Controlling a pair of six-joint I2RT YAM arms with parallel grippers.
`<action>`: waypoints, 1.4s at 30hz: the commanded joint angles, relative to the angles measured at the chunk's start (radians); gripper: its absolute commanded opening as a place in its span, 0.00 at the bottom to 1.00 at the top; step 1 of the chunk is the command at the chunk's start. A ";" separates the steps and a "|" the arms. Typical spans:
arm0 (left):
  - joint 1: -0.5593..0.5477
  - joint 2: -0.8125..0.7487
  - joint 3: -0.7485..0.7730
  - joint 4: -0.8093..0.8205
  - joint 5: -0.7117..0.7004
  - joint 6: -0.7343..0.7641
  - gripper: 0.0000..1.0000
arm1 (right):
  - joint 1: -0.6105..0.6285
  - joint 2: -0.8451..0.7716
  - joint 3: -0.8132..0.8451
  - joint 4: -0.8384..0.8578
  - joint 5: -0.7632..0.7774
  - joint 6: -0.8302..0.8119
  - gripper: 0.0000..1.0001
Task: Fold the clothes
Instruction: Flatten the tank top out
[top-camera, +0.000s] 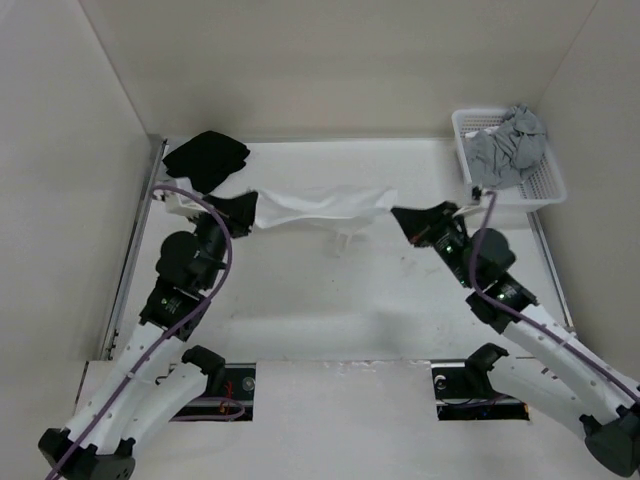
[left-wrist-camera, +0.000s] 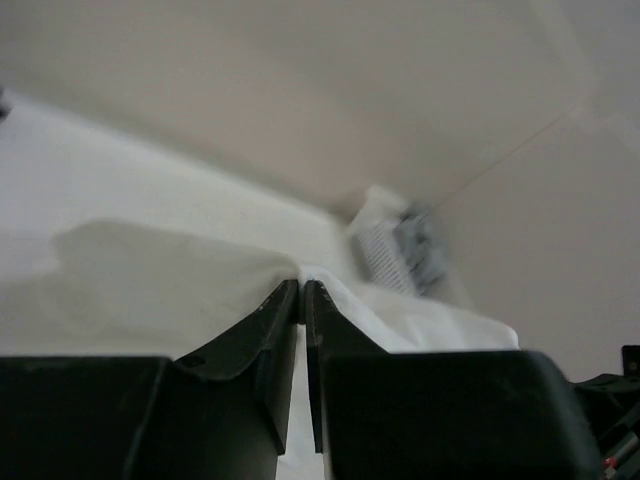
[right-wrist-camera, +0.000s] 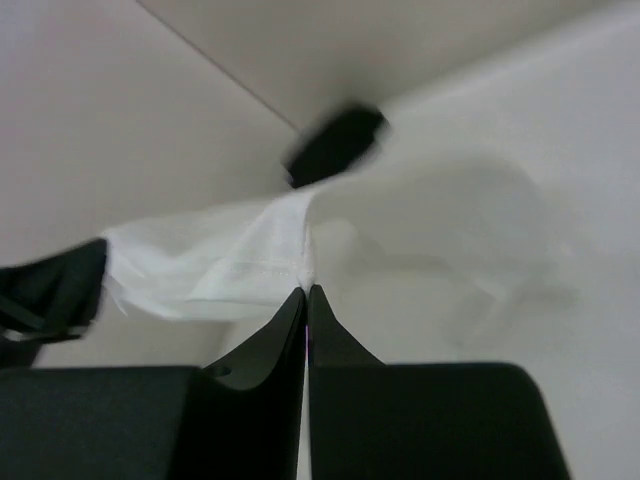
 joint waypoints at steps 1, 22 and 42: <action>0.004 -0.069 -0.272 -0.217 -0.020 -0.068 0.08 | 0.049 -0.004 -0.296 -0.024 0.015 0.143 0.04; -0.083 0.414 -0.335 0.080 -0.009 -0.027 0.44 | 0.188 -0.134 -0.467 -0.318 0.161 0.329 0.10; -0.005 0.813 -0.146 0.243 0.151 0.031 0.42 | 0.240 -0.052 -0.447 -0.381 0.276 0.390 0.41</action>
